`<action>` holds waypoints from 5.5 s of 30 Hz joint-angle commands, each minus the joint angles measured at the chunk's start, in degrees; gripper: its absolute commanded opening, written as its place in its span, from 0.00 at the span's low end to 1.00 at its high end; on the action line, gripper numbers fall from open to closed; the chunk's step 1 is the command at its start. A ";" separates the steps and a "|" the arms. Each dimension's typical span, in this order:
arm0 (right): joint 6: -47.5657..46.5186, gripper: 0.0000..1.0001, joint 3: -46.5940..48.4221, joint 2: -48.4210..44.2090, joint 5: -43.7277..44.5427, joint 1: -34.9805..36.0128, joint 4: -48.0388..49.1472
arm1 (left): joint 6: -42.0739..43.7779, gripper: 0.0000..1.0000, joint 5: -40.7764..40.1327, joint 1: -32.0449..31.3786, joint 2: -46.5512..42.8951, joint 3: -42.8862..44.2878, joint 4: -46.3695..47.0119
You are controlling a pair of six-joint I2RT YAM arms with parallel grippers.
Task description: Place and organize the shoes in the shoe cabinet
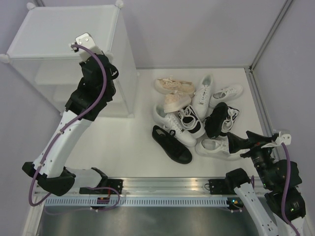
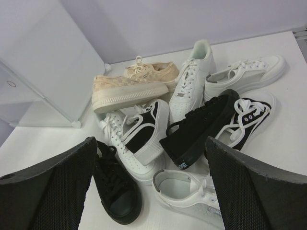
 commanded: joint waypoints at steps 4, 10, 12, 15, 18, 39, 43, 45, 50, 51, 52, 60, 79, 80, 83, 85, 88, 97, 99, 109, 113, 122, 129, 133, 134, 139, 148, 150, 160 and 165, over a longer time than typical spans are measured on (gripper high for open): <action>0.01 0.98 -0.19 -0.16 -0.43 0.45 1.63 | 6.04 0.05 2.88 0.65 4.32 5.84 -4.63; 0.01 0.98 -0.19 0.10 -0.35 0.45 1.71 | 7.27 0.02 8.07 0.47 9.43 15.42 -6.21; 0.01 0.98 -0.28 0.19 -0.43 0.45 1.89 | 7.97 0.02 8.51 0.21 11.80 17.46 -6.48; 0.10 0.98 -0.37 0.37 -0.43 0.45 1.89 | 8.59 0.02 9.65 -0.23 14.70 20.71 -6.92; 0.10 0.98 -0.37 0.46 -0.43 0.53 1.98 | 8.77 0.02 10.18 -0.41 16.98 23.09 -7.79; 0.10 0.98 -0.46 -0.77 -0.61 0.62 1.54 | -3.54 0.41 5.53 -0.76 8.64 12.81 -12.98; 0.10 0.98 -0.46 -1.04 -0.61 0.71 1.54 | -2.57 0.41 4.38 -0.76 6.19 11.76 -13.42; 0.10 0.98 -0.54 -0.95 -0.61 0.71 1.63 | -2.05 0.42 3.77 -0.76 4.26 10.62 -13.42; 0.18 0.98 -0.54 -0.95 -0.61 0.80 1.63 | -0.64 0.43 2.63 -0.76 -0.05 8.33 -14.21; 0.01 0.98 -0.46 -0.78 -0.70 0.80 1.54 | -0.55 0.43 2.27 -0.76 -0.75 7.54 -15.00; 0.01 0.98 -0.46 -0.86 -0.78 0.80 1.63 | -0.37 0.44 2.18 -0.76 -2.33 7.10 -15.35; -0.34 0.98 0.25 0.37 -1.22 0.80 1.36 | -1.95 0.75 9.53 -0.76 -10.16 8.23 -22.47; 0.01 0.98 0.42 3.71 -0.61 0.80 0.84 | -15.22 0.97 30.34 -15.33 1.06 11.22 -25.55; -0.08 0.98 0.25 3.79 -0.61 0.80 0.84 | -15.05 0.97 22.65 -20.05 2.22 12.27 -25.46; 0.10 0.98 0.16 4.15 -0.61 0.88 0.66 | -13.91 0.98 6.04 -26.33 6.95 13.25 -25.55; 0.10 0.98 0.16 4.06 -0.52 0.80 0.57 | -13.56 0.98 0.19 -27.56 9.68 13.16 -25.55; 0.18 0.98 0.25 3.88 -0.35 0.80 0.48 | -14.17 0.97 -10.45 -27.48 10.93 11.14 -25.55; 0.53 0.98 -0.63 2.83 -0.87 0.80 -0.04 | -18.30 0.96 -10.65 -18.79 7.15 -0.62 -25.46; 0.54 0.98 -0.63 2.57 -0.96 0.80 -0.22 | -19.18 0.96 -10.56 -17.99 5.49 -2.21 -25.46; 0.54 0.98 -0.90 2.48 -1.05 0.80 -0.13 | -25.94 0.94 -10.38 -15.35 -2.34 -10.13 -31.87; 0.62 0.98 -1.16 2.48 -1.05 0.80 0.05 | -26.92 0.94 -9.51 -15.26 -3.22 -11.62 -33.73; 0.45 0.98 -1.42 2.74 -1.75 0.80 0.31 | -16.22 0.86 -11.09 -14.65 6.18 -2.84 -27.07; 0.27 0.98 -1.42 2.04 -2.10 0.88 0.22 | -4.16 0.82 -4.50 -7.28 8.11 -2.66 -9.23; 0.36 0.98 -1.69 1.86 -2.28 0.80 0.48 | 2.95 0.79 -0.64 -6.03 10.22 -1.96 -0.08; 0.27 0.98 -1.77 1.86 -2.28 0.80 0.48 | 5.06 0.77 0.15 -5.77 11.44 -1.35 0.98; 0.27 0.98 -1.86 1.60 -2.10 0.80 0.48 | 8.59 0.69 3.49 -4.45 17.51 6.02 2.57; 0.36 0.98 -2.04 1.69 -2.10 0.80 0.57 | 13.42 0.65 8.68 -2.61 30.61 22.82 3.98; 0.53 0.98 -2.04 1.77 -2.01 0.80 0.57 | 14.04 0.65 9.04 -2.34 32.19 25.36 3.98; 0.01 0.98 -2.04 2.56 -3.07 0.80 0.66 | 6.15 0.79 4.56 -6.38 22.99 17.12 -2.95; -0.17 0.98 -1.95 3.09 -3.33 0.80 0.75 | -0.54 0.80 2.63 -7.26 16.39 10.37 -9.90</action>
